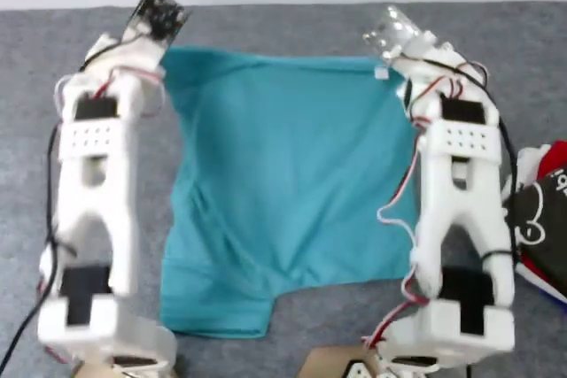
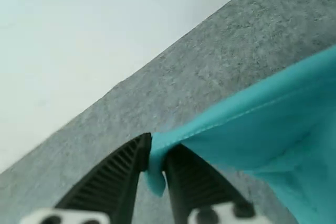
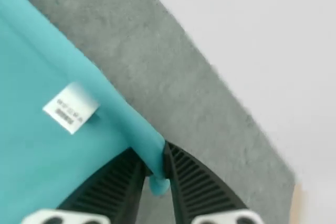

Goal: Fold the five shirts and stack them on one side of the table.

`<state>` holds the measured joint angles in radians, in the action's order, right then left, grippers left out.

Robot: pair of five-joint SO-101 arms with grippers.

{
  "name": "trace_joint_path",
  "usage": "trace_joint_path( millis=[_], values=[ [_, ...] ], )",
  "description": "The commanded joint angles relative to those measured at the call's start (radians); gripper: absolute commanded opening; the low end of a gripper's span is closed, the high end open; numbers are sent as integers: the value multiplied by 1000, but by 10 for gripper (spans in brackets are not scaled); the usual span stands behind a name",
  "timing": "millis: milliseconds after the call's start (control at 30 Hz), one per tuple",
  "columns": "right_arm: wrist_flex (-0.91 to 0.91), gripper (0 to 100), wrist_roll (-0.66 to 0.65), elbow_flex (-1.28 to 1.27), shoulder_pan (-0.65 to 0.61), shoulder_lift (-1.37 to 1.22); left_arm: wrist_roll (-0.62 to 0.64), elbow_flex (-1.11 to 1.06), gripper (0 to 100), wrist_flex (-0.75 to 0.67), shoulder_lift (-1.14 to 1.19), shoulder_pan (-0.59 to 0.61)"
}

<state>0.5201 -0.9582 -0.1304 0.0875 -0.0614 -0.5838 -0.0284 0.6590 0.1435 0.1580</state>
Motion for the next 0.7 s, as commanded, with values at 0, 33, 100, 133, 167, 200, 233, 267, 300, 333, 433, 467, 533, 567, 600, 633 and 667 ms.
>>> trace_joint_path(
  millis=[0,33,100,133,167,200,233,267,300,333,433,467,533,567,600,633,667],
  values=[
    [-127,10,-32,94,35,-76,6,295,4,44,198,-9],
    [-133,10,-32,132,41,-111,6,375,4,75,258,-14],
    [-139,10,-32,227,47,-185,6,553,4,153,377,-21],
    [-136,10,-32,279,48,-222,6,644,4,193,431,-23],
    [-136,10,-32,328,48,-254,6,736,4,235,488,-23],
    [-136,10,-32,371,50,-285,6,828,4,275,542,-25],
    [-136,10,-32,414,53,-314,8,917,4,315,591,-28],
    [-134,10,-32,451,54,-340,8,1003,4,354,640,-28],
    [-134,10,-32,485,54,-361,8,1086,4,393,686,-28],
    [-134,10,-32,512,54,-381,8,1164,4,431,729,-28],
    [-105,10,-32,560,58,-410,5,1365,4,543,841,-28],
    [-84,10,-32,565,58,-412,5,1422,4,583,870,-28],
    [-47,10,-32,568,59,-412,-5,1511,4,663,913,-28],
    [-30,10,-34,568,59,-412,-25,1544,4,701,927,-29],
    [-15,10,-34,568,61,-412,-41,1570,4,741,934,-34],
    [5,10,-34,568,67,-412,-58,1590,4,781,941,-40],
    [27,10,-35,568,71,-414,-77,1603,4,825,939,-46]
  ],
)
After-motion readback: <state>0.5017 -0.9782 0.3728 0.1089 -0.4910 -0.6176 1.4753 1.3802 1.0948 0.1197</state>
